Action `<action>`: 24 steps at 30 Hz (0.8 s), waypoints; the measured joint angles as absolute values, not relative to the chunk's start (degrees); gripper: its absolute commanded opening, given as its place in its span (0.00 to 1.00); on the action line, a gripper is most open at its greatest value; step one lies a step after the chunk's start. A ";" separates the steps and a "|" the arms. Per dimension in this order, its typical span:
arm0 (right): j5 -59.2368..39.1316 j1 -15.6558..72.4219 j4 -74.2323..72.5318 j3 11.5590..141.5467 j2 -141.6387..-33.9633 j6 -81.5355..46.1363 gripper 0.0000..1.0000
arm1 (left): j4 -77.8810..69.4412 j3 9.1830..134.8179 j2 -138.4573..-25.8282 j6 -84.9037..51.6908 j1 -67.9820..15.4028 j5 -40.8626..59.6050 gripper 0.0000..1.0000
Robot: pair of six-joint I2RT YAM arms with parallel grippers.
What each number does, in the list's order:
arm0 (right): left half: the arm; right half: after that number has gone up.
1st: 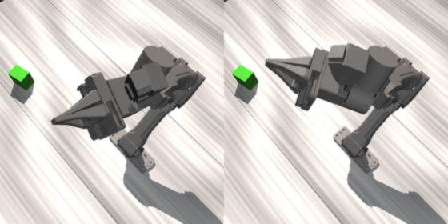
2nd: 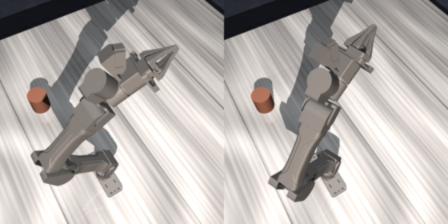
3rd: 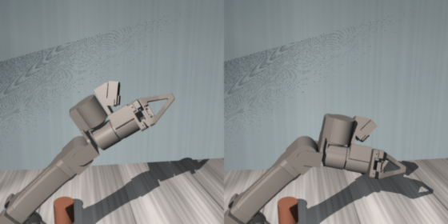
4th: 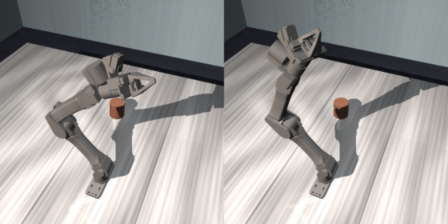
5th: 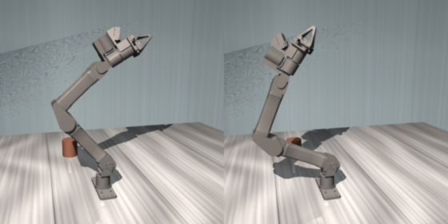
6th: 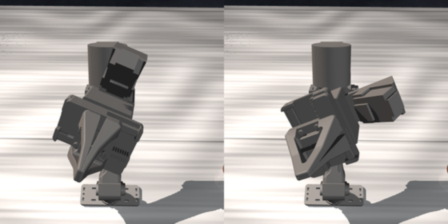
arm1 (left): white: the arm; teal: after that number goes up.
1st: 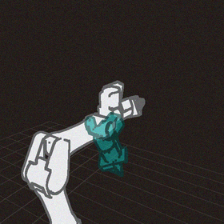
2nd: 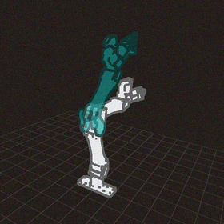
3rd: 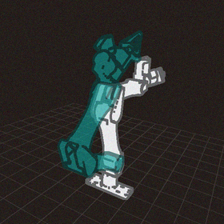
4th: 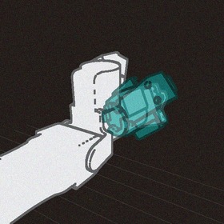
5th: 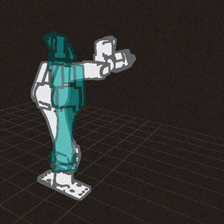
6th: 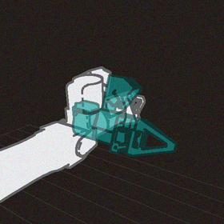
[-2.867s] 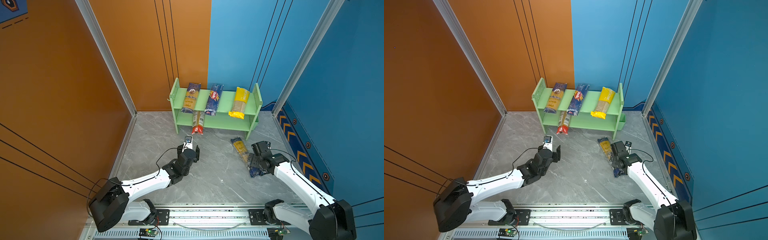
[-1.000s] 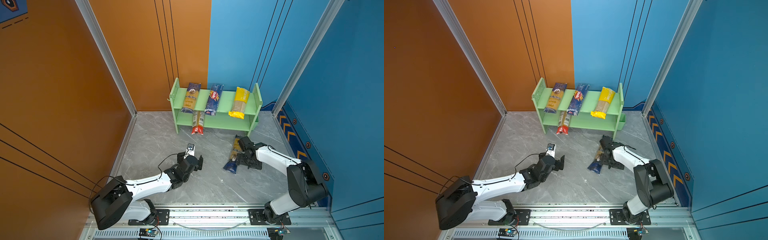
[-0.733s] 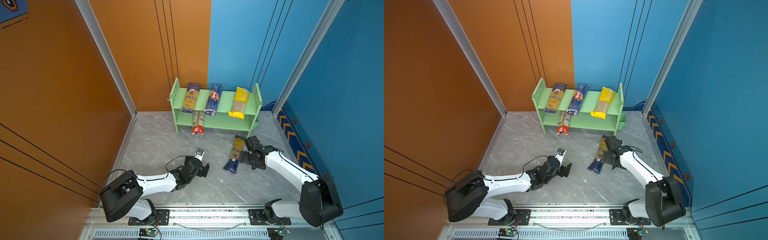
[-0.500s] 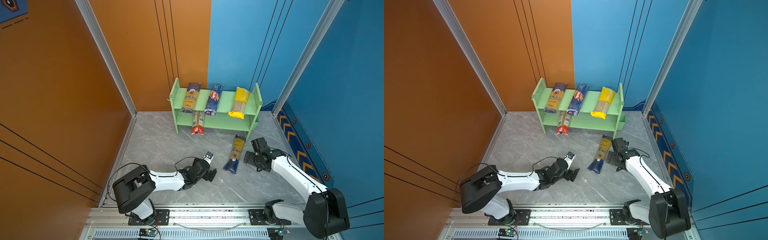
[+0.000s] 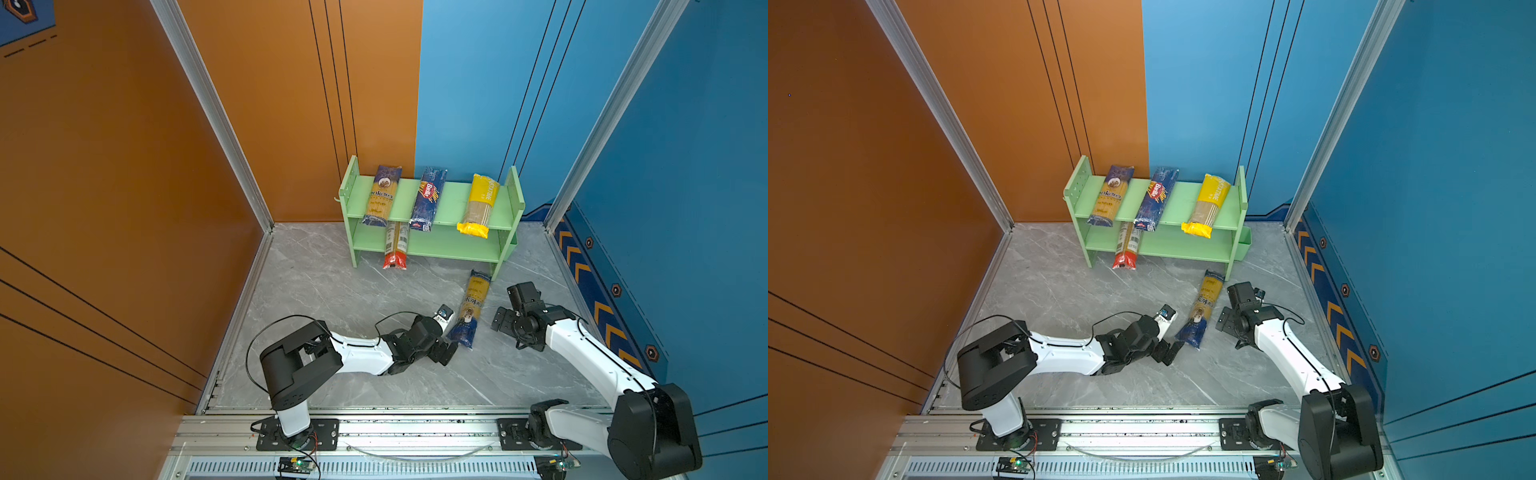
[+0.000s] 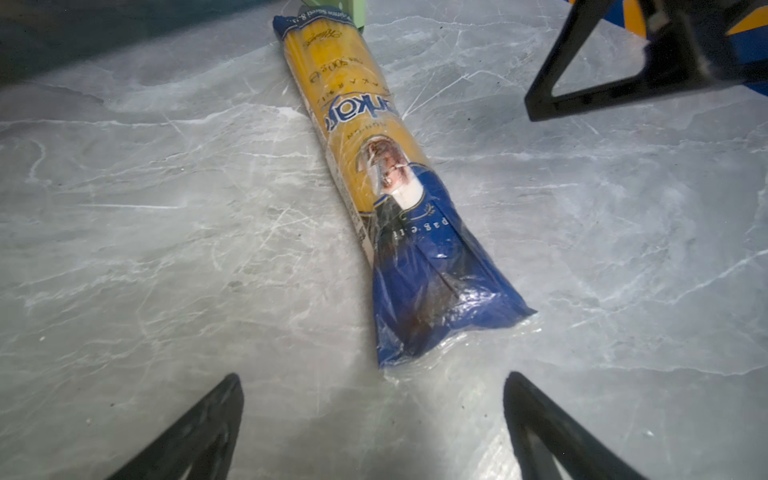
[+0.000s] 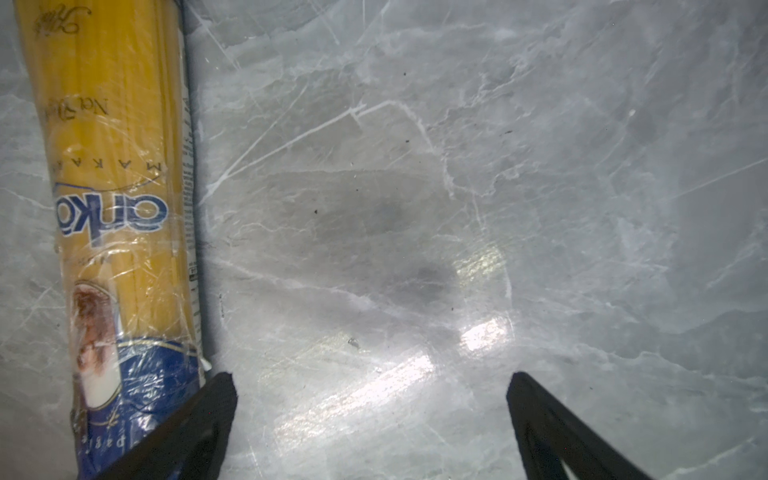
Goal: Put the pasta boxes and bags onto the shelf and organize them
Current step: 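Lower the left gripper onto the blue-and-yellow bag's blue end and close it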
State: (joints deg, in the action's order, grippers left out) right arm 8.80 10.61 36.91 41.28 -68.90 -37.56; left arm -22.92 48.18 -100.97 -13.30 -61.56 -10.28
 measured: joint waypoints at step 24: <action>7.60 3.49 35.94 38.04 -63.94 -36.86 1.00 | -21.50 61.25 -113.16 -16.32 -64.47 -9.15 0.96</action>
State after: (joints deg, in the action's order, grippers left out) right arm 7.60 3.49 35.94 38.04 -63.94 -36.86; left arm -21.50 61.25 -113.16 -16.32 -64.47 -9.15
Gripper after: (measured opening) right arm 0.993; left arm 0.987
